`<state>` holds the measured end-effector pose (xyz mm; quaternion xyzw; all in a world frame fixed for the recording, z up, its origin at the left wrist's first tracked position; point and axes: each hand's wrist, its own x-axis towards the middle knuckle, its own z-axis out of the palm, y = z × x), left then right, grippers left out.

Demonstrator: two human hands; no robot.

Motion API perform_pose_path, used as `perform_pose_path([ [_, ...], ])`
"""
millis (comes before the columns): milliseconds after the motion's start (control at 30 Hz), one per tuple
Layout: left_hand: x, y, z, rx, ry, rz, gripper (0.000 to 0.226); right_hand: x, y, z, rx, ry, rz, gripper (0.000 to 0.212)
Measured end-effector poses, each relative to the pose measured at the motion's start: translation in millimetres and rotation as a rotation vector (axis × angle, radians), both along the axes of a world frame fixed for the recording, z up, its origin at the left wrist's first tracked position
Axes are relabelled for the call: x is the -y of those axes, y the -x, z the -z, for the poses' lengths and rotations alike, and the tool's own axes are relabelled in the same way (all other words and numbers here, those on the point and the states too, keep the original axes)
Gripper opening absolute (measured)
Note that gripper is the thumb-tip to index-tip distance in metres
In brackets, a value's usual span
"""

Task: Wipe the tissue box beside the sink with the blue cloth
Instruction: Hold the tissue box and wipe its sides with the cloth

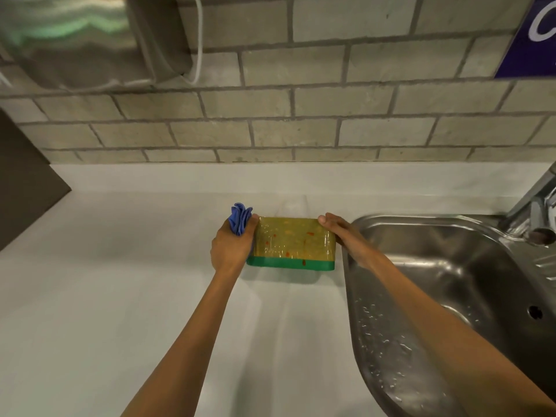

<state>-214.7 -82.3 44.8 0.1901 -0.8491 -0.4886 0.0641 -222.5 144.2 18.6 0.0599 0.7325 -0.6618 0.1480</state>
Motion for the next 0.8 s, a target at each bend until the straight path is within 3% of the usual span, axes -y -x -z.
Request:
perform_pose_path([
  [67,-2,-4,3,-0.041,-0.017,-0.030,0.036,-1,6,4,-0.002,0.010,-0.030,0.061],
  [167,-6,-16,6,-0.241,-0.059,-0.040,0.032,-1,14,8,-0.004,0.041,-0.021,0.055],
  [267,-12,-28,11,-0.423,0.142,0.112,0.037,1,17,10,-0.011,0.078,-0.030,0.044],
  [300,-15,-32,14,-0.448,0.227,0.166,0.044,1,17,11,-0.006,0.087,-0.024,0.051],
  [367,-21,-38,20,-0.495,0.354,0.243,0.055,1,18,11,0.009,0.094,-0.003,0.085],
  [433,-25,-42,24,-0.496,0.367,0.286,0.062,1,18,11,0.016,0.091,0.003,0.103],
  [633,-37,-30,18,-0.436,0.249,0.067,0.060,1,18,12,0.016,0.089,0.013,0.110],
  [800,-51,-26,20,-0.327,0.533,0.101,0.076,4,19,15,0.013,0.116,0.047,0.098],
])
